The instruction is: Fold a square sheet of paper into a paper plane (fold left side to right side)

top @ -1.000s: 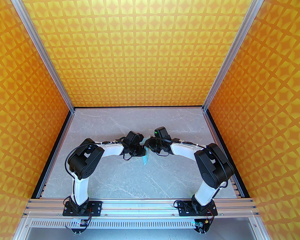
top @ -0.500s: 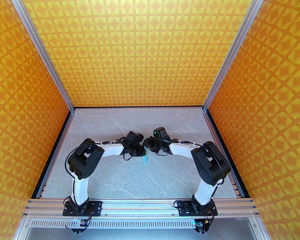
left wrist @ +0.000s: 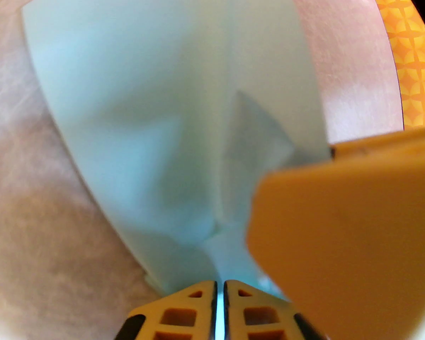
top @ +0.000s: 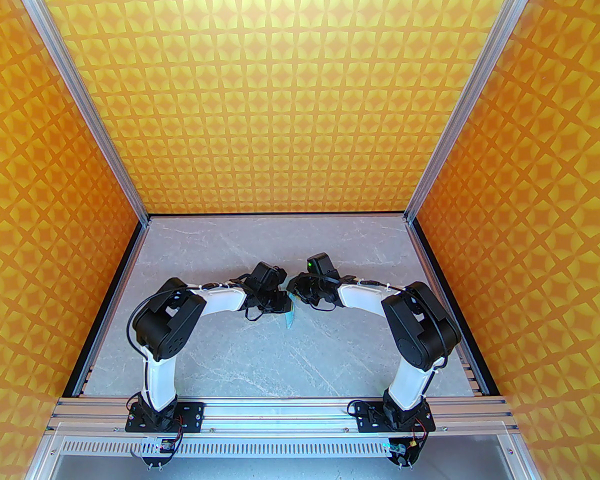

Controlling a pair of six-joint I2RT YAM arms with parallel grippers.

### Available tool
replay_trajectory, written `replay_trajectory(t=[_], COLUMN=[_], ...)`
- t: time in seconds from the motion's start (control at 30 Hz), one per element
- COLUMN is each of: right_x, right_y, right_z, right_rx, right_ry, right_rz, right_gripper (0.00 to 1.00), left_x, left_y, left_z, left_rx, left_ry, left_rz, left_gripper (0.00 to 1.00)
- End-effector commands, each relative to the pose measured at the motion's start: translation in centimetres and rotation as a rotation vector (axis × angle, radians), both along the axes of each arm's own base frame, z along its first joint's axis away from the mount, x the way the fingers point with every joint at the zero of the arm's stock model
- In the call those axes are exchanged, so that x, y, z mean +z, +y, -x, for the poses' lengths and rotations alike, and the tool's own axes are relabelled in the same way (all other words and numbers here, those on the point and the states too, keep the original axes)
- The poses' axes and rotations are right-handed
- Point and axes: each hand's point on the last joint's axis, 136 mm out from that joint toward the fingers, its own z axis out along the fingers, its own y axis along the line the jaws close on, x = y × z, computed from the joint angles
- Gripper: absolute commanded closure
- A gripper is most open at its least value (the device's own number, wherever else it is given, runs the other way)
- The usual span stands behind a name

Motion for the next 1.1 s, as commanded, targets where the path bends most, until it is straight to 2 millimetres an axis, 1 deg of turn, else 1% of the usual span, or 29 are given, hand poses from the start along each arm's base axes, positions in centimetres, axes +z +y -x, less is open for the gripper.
replay_trajectory(t=[0.0,0.13,0.17,0.23,0.27,0.33,0.5,0.57,0.63,0.77,0.83,0.87,0.93,1.03,1.07], right_x=[-0.8,-1.1,-1.1,-1.1,-1.2,-1.1,-1.0,-0.8,-0.7,-0.6,-0.5,-0.4,-0.4,-0.1,0.1], right_y=[-0.1,-0.1,-0.1,-0.1,0.0,0.0,0.1,0.1,0.1,0.1,0.1,0.1,0.1,0.2,0.2], right_z=[-0.1,-0.1,-0.1,-0.2,-0.2,-0.2,-0.1,-0.1,-0.1,0.0,0.0,0.0,0.1,0.1,0.1], right_rx=[0.004,0.007,0.007,0.008,0.008,0.009,0.013,0.015,0.015,0.017,0.017,0.020,0.021,0.025,0.030], right_ry=[0.011,0.015,0.014,0.014,0.016,0.015,0.013,0.009,0.007,0.003,0.001,-0.004,-0.005,-0.016,-0.025], right_rz=[0.036,0.039,0.041,0.042,0.040,0.036,0.033,0.031,0.029,0.029,0.029,0.026,0.024,0.018,0.016], right_gripper=[0.70,0.70,0.70,0.70,0.70,0.70,0.70,0.70,0.70,0.70,0.70,0.70,0.70,0.70,0.69], left_x=[2.4,3.8,4.2,4.6,4.5,4.4,3.4,2.7,2.2,0.9,0.7,0.8,0.9,0.7,0.7], left_y=[0.4,0.3,0.3,0.1,0.0,-0.3,-0.9,-0.9,-1.0,-0.5,-0.3,-0.3,0.7,0.7,0.7], left_z=[-0.1,-0.1,-0.1,-0.1,-0.1,0.0,0.0,-0.1,-0.2,-0.4,-0.4,-0.4,-1.4,-1.4,-1.4], left_rx=[0.008,0.021,0.024,0.016,0.014,0.004,-0.012,-0.012,-0.011,0.003,0.006,0.007,0.037,0.035,0.036], left_ry=[-0.043,-0.066,-0.075,-0.081,-0.078,-0.075,-0.049,-0.038,-0.032,-0.022,-0.024,-0.026,-0.030,-0.031,-0.029], left_rz=[0.019,0.051,0.060,0.078,0.081,0.094,0.113,0.101,0.092,0.047,0.036,0.036,0.038,0.036,0.035], left_gripper=[0.87,0.85,0.83,0.76,0.70,0.66,0.64,0.65,0.69,0.75,0.83,0.84,0.84,0.86,0.88])
